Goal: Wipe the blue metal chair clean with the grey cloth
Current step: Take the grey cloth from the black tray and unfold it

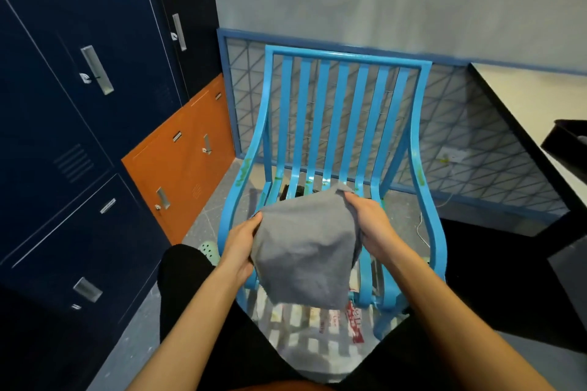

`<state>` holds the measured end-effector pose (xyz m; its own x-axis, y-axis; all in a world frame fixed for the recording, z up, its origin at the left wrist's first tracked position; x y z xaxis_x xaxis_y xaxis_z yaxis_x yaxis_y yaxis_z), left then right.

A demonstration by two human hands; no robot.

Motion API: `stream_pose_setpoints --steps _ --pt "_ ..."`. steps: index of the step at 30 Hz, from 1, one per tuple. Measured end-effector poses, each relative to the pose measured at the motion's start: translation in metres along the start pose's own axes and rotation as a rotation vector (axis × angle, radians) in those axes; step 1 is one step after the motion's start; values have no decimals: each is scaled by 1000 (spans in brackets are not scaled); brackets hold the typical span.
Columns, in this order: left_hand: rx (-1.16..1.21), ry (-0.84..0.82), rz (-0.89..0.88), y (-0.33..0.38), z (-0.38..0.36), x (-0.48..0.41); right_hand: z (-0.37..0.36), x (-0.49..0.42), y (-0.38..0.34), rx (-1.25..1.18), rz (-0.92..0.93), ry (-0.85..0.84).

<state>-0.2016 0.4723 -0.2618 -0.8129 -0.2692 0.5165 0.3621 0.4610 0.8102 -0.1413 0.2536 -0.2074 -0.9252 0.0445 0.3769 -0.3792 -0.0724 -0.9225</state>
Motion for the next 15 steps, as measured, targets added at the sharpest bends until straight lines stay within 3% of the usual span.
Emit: stream_pose_setpoints --steps 3,10,12,15 --pt "26 73 19 -6 2 -8 -14 -13 8 127 89 -14" --pt "123 70 41 -29 -34 -37 -79 -15 47 623 519 -270" --pt "164 9 36 -32 -43 -41 -98 -11 67 706 548 -288" --pt "67 -56 -21 -32 -47 -44 -111 -10 79 700 424 -306"
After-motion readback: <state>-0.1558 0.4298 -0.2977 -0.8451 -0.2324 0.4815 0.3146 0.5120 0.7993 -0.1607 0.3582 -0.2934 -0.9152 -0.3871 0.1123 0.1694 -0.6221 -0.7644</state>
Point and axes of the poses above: each hand's wrist, its own x-axis away from the middle knuckle, its own z-axis out of the back of the hand, y = z × x, the point moved 5 cm from there along -x, towards the middle knuckle, and after that the axes turned 1 degree about -z, right-handed, at the moved point
